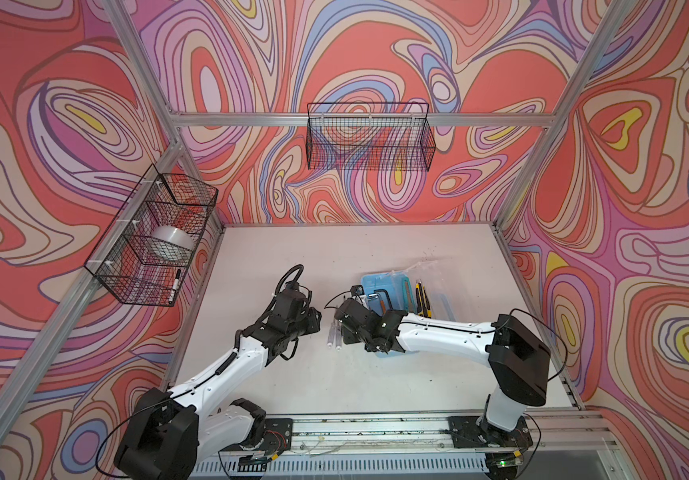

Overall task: Pack the tool kit
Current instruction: 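Move the left gripper back over the screwdrivers while the right gripper reaches toward them, then lower the right gripper onto the yellow-handled screwdriver and close it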

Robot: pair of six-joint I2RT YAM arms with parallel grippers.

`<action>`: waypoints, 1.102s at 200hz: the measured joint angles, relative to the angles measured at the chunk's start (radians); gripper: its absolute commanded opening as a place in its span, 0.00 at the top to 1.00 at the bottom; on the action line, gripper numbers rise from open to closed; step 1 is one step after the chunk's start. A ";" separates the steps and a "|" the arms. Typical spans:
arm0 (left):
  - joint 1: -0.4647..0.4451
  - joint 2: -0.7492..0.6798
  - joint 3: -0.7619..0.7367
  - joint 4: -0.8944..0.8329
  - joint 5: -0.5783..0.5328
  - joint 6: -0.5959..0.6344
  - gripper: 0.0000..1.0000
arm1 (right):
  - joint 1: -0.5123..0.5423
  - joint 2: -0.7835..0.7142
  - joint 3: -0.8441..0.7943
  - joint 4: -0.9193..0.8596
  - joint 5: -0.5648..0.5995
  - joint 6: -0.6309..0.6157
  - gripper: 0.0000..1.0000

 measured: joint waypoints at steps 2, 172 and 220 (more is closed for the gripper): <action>0.000 0.000 0.000 0.001 0.001 0.000 0.65 | 0.000 0.004 0.002 0.000 0.000 0.002 0.65; 0.003 0.081 -0.046 0.088 -0.002 0.008 0.67 | -0.029 0.160 0.060 -0.022 0.001 0.040 0.69; 0.008 0.097 -0.046 0.100 0.001 0.008 0.68 | -0.045 0.180 0.071 -0.013 -0.023 0.039 0.69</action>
